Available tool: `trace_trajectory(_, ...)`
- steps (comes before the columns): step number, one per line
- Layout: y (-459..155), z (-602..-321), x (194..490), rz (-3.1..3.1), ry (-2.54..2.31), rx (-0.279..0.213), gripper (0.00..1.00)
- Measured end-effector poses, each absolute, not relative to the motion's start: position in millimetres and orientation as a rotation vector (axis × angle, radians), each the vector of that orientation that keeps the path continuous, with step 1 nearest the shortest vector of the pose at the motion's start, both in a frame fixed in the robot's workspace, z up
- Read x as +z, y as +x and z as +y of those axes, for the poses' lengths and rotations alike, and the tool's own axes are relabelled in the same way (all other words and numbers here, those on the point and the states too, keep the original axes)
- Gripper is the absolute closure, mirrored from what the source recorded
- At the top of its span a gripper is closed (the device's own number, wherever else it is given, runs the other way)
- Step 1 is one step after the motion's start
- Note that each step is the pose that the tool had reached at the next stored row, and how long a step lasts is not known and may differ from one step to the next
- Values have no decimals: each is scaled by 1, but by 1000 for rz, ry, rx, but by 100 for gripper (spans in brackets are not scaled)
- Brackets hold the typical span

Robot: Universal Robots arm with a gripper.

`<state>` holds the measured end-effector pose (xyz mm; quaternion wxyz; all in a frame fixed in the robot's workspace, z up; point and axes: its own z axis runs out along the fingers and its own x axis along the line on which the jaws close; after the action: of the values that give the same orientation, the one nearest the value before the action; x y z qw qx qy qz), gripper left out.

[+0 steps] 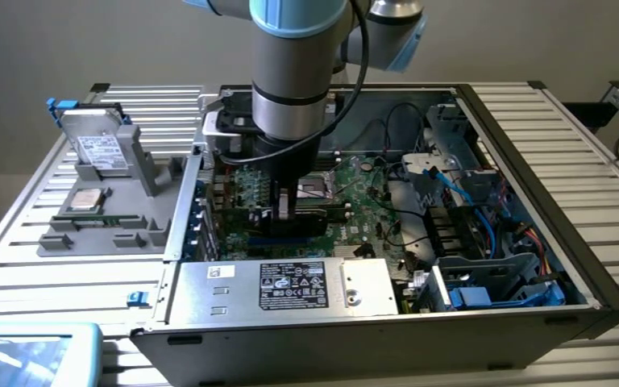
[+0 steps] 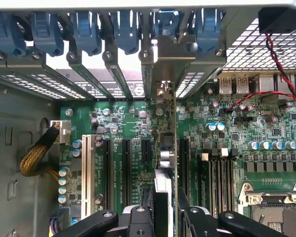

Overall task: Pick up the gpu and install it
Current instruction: 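Insert the gpu into the slot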

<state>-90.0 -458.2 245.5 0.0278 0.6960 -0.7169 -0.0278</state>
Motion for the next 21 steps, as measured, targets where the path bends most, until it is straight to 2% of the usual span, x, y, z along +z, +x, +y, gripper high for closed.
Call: trace_trajectory(21,-91,-459,245,-2211,2147,-88,71)
